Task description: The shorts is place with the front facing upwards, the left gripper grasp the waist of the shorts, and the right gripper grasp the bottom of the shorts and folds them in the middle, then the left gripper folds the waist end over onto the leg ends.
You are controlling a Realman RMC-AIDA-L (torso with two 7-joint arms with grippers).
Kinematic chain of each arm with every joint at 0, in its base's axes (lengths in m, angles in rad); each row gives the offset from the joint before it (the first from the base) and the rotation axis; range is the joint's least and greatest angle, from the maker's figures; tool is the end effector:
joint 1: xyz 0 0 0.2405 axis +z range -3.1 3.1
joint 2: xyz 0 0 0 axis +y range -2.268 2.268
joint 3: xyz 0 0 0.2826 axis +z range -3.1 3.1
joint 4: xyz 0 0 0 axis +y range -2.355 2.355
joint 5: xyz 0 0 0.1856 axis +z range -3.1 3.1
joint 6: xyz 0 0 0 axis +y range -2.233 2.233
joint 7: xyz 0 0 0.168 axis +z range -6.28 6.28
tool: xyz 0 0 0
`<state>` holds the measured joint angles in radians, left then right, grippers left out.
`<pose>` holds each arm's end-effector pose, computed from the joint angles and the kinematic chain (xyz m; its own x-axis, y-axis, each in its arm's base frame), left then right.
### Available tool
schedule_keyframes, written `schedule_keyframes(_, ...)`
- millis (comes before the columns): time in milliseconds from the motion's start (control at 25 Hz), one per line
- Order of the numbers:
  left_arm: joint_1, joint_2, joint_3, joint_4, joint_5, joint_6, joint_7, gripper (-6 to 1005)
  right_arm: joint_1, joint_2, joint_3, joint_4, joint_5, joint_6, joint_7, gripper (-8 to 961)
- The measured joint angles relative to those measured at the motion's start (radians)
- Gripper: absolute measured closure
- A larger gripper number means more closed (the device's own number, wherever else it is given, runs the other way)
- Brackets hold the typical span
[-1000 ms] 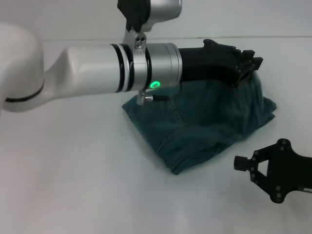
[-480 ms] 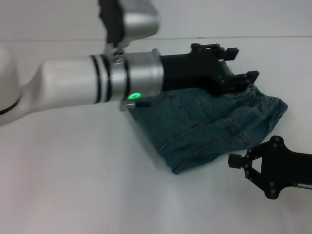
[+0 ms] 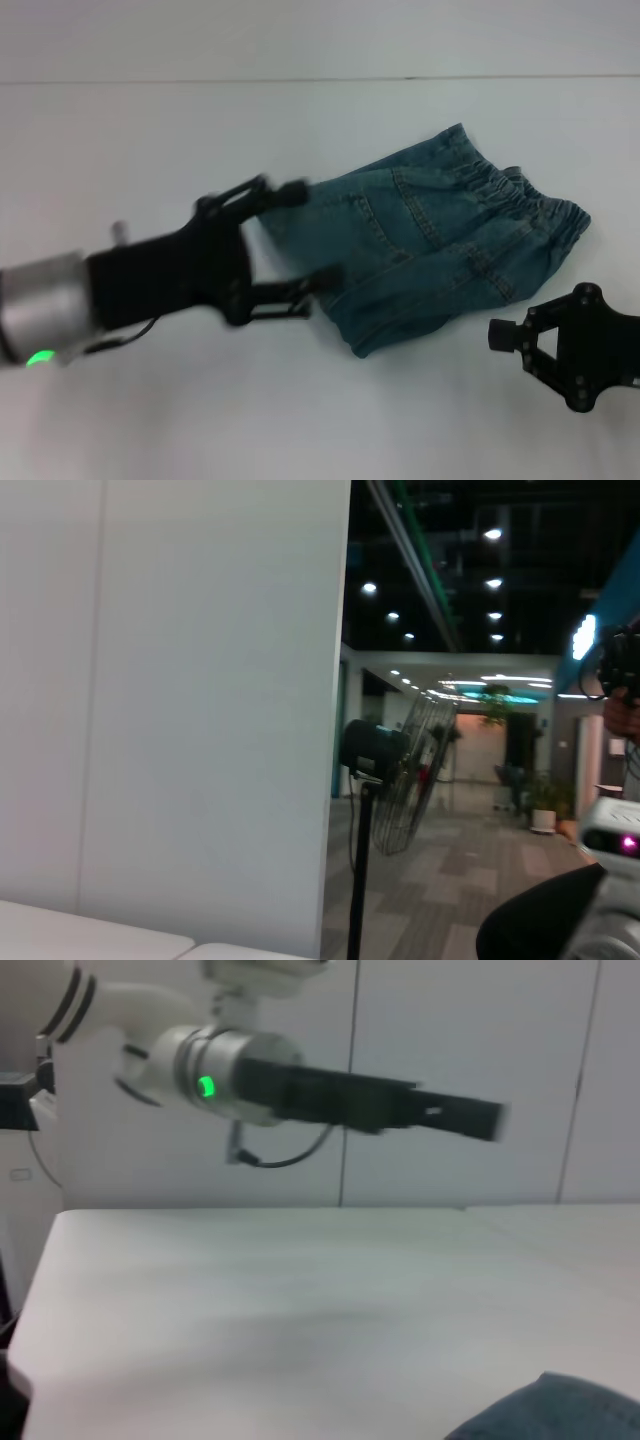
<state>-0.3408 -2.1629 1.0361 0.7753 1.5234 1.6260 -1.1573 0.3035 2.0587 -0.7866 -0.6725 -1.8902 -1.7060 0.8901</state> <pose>-0.2082 0.2823 -0.0494 0.6906 0.0590 0.7208 0.2520 -0.9539 -0.1634 0.2960 0.2547 -0.0280 0.8770 -0.0018 -0.4804 -0.1507 -0.9506 -0.2715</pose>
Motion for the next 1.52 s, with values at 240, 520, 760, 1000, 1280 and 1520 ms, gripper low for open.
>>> schedule_keyframes(240, 0.103, 0.000, -0.266, -0.073, 0.237, 0.202, 0.162, 50, -0.010, 0.009, 0.001, 0.000, -0.039, -0.047, 0.003, 866)
schedule_keyframes(520, 0.176, -0.005, -0.421, -0.082, 0.413, 0.275, 0.214, 50, -0.019, 0.019, -0.003, 0.006, -0.043, -0.090, -0.009, 577)
schedule_keyframes(760, 0.202, -0.005, -0.495, -0.089, 0.488, 0.315, 0.269, 50, -0.040, 0.031, 0.003, 0.028, -0.044, -0.085, -0.075, 389)
schedule_keyframes(1000, 0.203, -0.003, -0.505, -0.089, 0.518, 0.327, 0.277, 50, -0.042, 0.028, -0.001, 0.032, -0.047, -0.091, -0.075, 280)
schedule_keyframes(1280, 0.199, -0.003, -0.504, -0.089, 0.535, 0.337, 0.280, 50, -0.040, 0.028, 0.000, 0.032, -0.056, -0.091, -0.076, 287)
schedule_keyframes(1520, 0.201, -0.003, -0.507, -0.087, 0.541, 0.342, 0.292, 50, -0.032, 0.030, -0.001, 0.036, -0.056, -0.085, -0.077, 287)
